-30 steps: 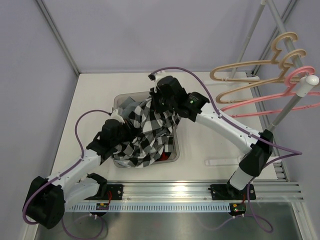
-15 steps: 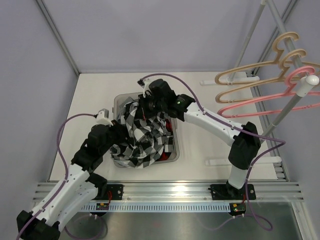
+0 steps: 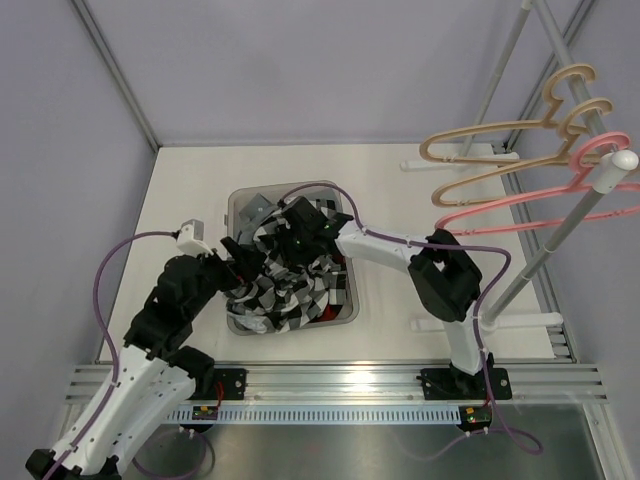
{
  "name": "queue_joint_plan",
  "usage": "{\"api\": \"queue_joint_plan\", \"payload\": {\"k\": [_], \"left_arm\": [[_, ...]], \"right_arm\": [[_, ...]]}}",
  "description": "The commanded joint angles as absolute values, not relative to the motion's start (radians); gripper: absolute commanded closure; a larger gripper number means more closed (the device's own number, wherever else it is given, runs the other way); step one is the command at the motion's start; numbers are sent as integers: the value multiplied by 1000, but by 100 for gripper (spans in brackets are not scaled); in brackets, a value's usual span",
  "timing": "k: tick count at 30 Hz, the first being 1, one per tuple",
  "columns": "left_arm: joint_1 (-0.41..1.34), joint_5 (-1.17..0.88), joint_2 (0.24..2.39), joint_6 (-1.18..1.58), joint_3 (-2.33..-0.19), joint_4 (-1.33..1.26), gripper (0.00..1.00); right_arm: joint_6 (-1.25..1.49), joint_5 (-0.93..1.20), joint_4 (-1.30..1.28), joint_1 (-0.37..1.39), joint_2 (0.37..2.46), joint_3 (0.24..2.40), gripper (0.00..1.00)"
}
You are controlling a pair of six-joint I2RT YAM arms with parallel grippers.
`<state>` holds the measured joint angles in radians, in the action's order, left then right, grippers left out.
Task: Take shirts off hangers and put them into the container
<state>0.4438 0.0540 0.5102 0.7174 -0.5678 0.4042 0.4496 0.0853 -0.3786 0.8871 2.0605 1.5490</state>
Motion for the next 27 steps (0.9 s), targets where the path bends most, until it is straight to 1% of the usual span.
{"api": "queue_joint_plan", "payload": {"k": [1,2,3,4,8,10,13,16,17,19,20,21,24,27], "left_arm": [[442,69,462,696,-624,423,1],[442,69,451,695,-626,426,1],[442,66,421,693,-627,426,1],[442,55,404,692,-630,426,1],[442,75,322,689,-644,463,1],[442,90,273,690,-644,494,1],[442,103,220,703,-635,535,1],[442,100,144,715,-603,551,1],[442,98,99,719,-591,554,1],[442,103,43,741,-549,554,1],[442,106,16,750,-535,552,1],[442,106,-51,758,-520,549,1],[442,106,-139,790,-473,549,1],[443,98,-150,801,-459,554,1]], "right_arm": [[402,-161,-521,928,2016,1505,44],[393,-190,-532,934,1964,1514,32],[381,-218,-555,943,1935,1520,10],[376,-282,-567,954,1907,1523,1],[385,-429,-647,1026,1735,1540,1],[414,-495,-716,1078,1691,1537,0],[477,-590,-775,1182,1597,1461,1],[552,-574,-732,1268,1479,1304,0],[592,-565,-713,1288,1409,1214,1],[623,-563,-634,1359,1335,1123,1],[632,-563,-605,1380,1262,1042,1],[662,-558,-560,1396,1223,1008,1],[692,-564,-488,1451,1105,893,0],[710,-590,-469,1492,1039,824,1]]}}
